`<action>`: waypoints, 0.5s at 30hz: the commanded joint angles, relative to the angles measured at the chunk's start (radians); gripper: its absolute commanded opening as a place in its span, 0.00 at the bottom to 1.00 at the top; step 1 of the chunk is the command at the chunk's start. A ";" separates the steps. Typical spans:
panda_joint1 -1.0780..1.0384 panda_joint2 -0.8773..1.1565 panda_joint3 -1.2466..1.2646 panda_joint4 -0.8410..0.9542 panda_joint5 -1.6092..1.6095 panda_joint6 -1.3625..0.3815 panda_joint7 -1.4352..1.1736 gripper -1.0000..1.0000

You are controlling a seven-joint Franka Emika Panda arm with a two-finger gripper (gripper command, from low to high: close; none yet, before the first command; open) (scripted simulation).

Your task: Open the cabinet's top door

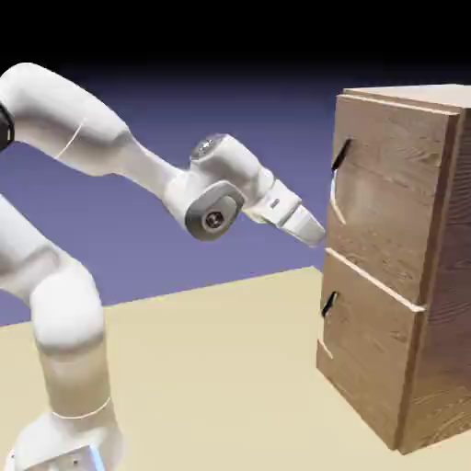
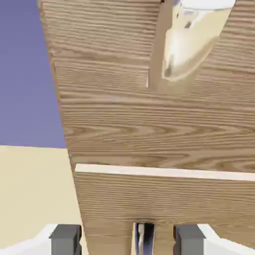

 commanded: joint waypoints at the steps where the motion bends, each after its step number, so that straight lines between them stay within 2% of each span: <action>1: -0.019 -0.012 0.017 0.002 0.044 -0.009 -0.027 0.50; 15: -0.280 -0.185 0.260 0.031 0.653 -0.135 -0.398 0.50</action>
